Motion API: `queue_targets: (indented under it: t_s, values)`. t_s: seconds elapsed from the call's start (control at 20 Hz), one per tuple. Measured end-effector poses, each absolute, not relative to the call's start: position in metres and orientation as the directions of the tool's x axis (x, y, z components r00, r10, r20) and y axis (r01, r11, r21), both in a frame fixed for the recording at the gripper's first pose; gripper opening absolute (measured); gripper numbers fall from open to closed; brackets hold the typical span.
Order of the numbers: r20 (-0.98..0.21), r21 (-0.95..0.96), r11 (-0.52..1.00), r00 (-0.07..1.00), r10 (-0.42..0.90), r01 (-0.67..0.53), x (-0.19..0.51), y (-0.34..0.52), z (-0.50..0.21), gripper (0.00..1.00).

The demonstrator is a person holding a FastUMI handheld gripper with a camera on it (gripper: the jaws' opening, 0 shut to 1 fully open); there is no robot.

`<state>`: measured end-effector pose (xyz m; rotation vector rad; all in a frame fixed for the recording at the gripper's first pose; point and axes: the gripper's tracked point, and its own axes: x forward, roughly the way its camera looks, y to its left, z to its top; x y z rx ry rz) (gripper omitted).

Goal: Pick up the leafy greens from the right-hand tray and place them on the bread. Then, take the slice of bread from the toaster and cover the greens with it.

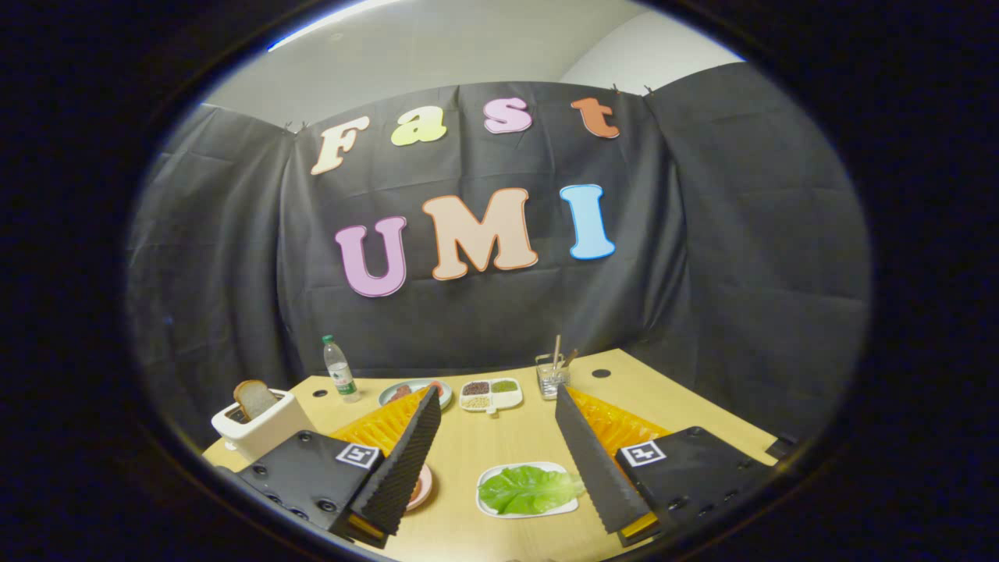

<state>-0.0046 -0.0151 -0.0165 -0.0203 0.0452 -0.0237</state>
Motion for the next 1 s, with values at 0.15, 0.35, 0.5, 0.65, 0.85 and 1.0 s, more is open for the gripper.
queue_targets:
  t_s: [0.15,0.35,0.5,0.65,0.85,1.0]
  values:
    - [-0.044,-0.033,0.998,0.998,-0.046,0.044,0.001,-0.029,-0.005,0.96]
    - [-0.048,-0.065,0.996,0.997,-0.062,0.059,0.008,-0.045,0.006,0.96]
    - [-0.097,-0.066,0.996,0.993,-0.065,0.059,0.013,-0.061,0.001,0.96]
    - [-0.204,-0.061,0.998,0.978,-0.033,0.021,0.019,-0.075,-0.019,0.96]
    - [-0.36,-0.064,0.997,0.933,0.025,-0.051,0.037,-0.102,-0.051,0.96]
    - [-0.501,-0.042,0.995,0.864,0.056,-0.089,0.059,-0.129,-0.084,0.96]
